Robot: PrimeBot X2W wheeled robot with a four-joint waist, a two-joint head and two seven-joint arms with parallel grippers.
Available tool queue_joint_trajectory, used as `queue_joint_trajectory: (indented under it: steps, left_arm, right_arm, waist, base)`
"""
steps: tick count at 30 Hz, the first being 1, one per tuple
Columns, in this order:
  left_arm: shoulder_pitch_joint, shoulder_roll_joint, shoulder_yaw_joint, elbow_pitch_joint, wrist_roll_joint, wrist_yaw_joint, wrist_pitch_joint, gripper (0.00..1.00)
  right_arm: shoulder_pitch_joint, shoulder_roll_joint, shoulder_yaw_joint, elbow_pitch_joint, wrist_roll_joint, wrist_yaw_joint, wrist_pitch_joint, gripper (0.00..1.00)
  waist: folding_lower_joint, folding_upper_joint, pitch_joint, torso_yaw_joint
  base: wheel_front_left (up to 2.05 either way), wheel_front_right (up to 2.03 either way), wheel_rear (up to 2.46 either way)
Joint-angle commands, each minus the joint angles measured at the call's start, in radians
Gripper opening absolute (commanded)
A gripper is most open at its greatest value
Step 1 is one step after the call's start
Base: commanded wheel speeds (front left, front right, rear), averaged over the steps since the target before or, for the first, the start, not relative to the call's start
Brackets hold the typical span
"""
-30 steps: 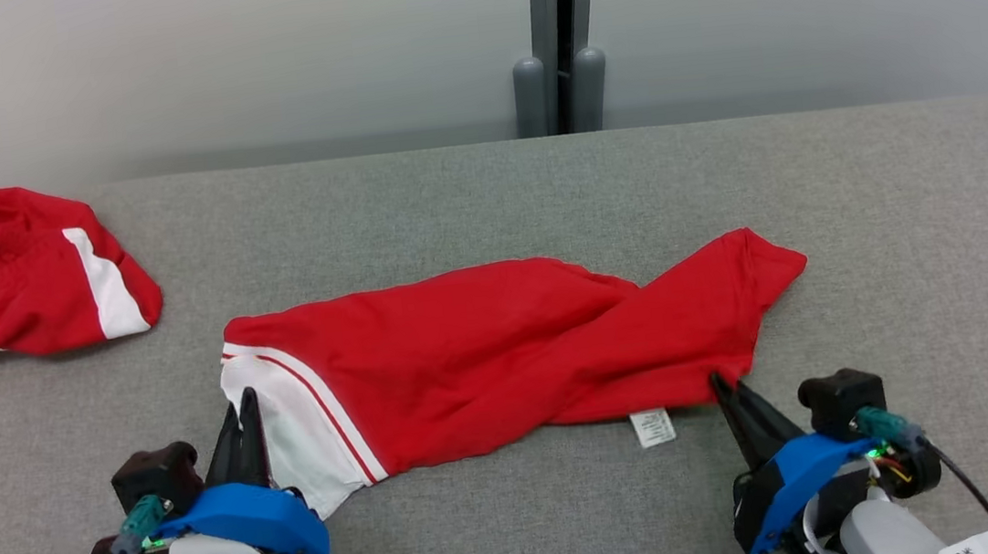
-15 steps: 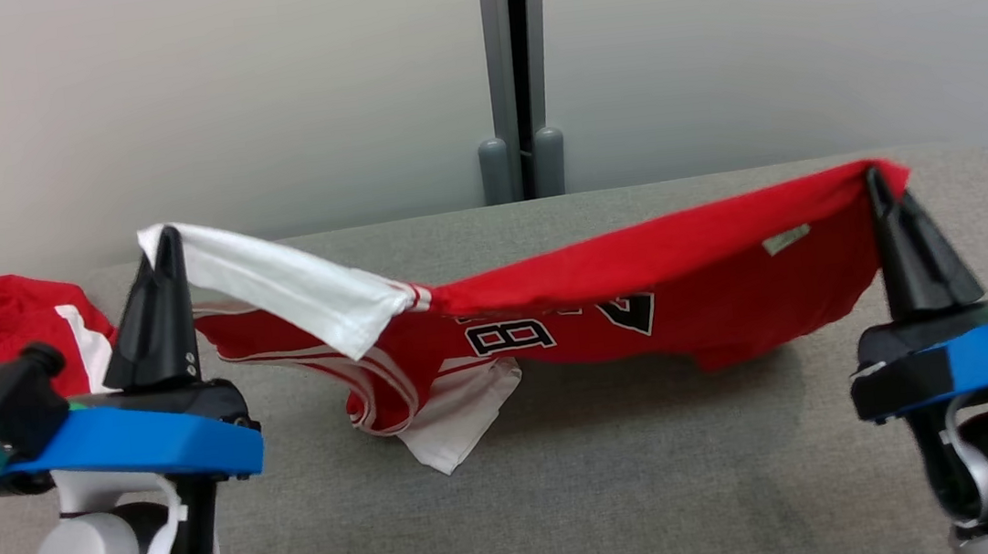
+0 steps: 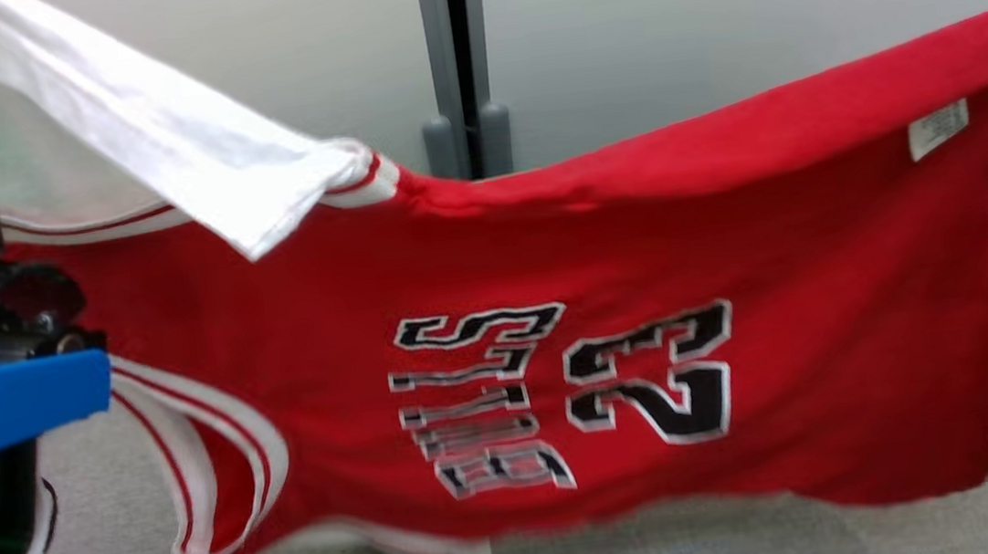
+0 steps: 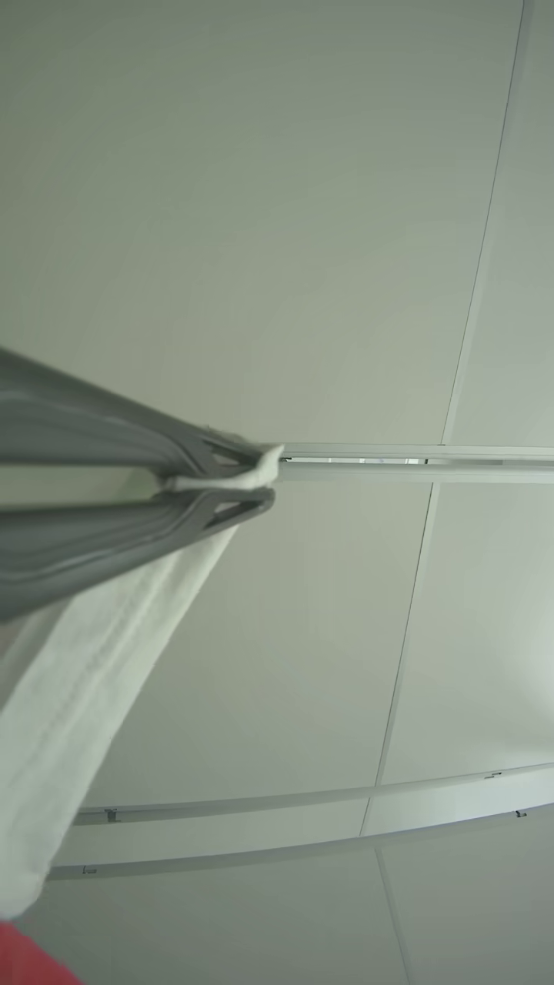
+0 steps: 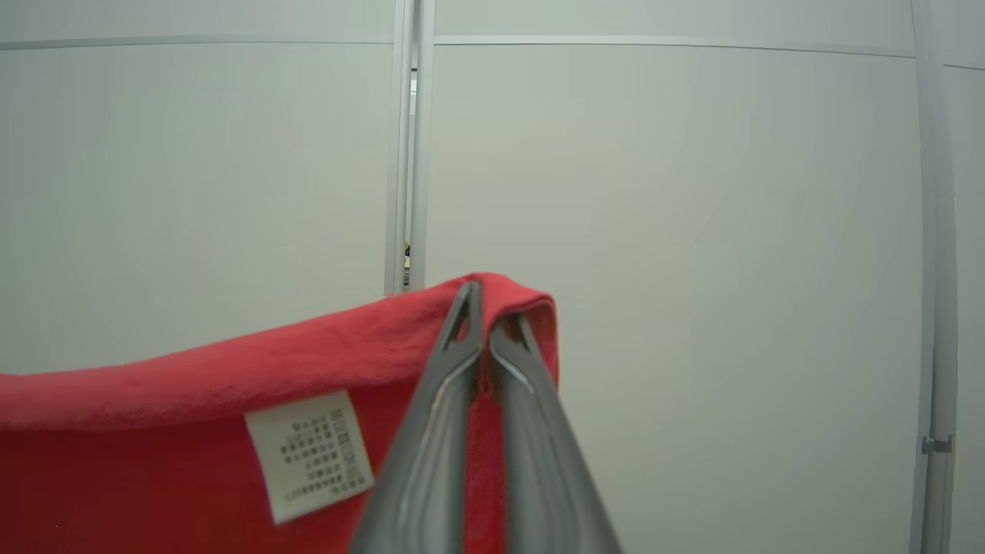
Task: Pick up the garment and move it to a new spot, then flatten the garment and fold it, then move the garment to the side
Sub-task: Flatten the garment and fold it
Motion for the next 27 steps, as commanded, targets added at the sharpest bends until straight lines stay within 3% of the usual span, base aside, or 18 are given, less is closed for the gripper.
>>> queue_joint_trajectory:
  steps: [1, 6, 15, 22, 27]
  left_arm:
    - [-0.026, 0.014, -0.004, 0.002, 0.007, 0.002, 0.014, 0.0]
    - [-0.104, 0.03, -0.025, 0.033, 0.018, -0.014, 0.04, 0.0]
    - [-0.479, 0.071, -0.11, 0.266, 0.089, -0.091, 0.063, 0.0]
    - [-0.83, 0.009, -0.17, 0.559, 0.164, -0.106, -0.022, 0.0]
    - [-0.957, -0.056, -0.213, 0.741, 0.195, -0.111, -0.113, 0.0]
  right_arm:
    - [-0.011, -0.001, -0.008, -0.008, -0.007, 0.0, 0.014, 0.0]
    - [-0.043, -0.001, -0.01, 0.003, -0.02, 0.0, 0.05, 0.0]
    - [-0.37, -0.001, 0.05, 0.226, -0.109, 0.0, 0.104, 0.0]
    - [-0.743, -0.007, 0.0, 0.53, -0.221, 0.0, 0.096, 0.0]
    - [-0.911, -0.011, -0.038, 0.708, -0.284, 0.0, 0.045, 0.0]
  waist:
    - [0.0001, -0.0001, 0.023, 0.003]
    - [0.0001, -0.0001, 0.101, 0.0]
    - [0.0001, -0.0001, 0.267, -0.003]
    - [0.0001, -0.0001, 0.346, 0.032]
    - [0.0001, -0.0001, 0.404, 0.061]
  base:
    - [0.0, 0.0, 0.0]
    - [0.0, 0.0, 0.0]
    - [0.0, 0.0, 0.0]
    - [0.0, 0.0, 0.0]
    - [0.0, 0.0, 0.0]
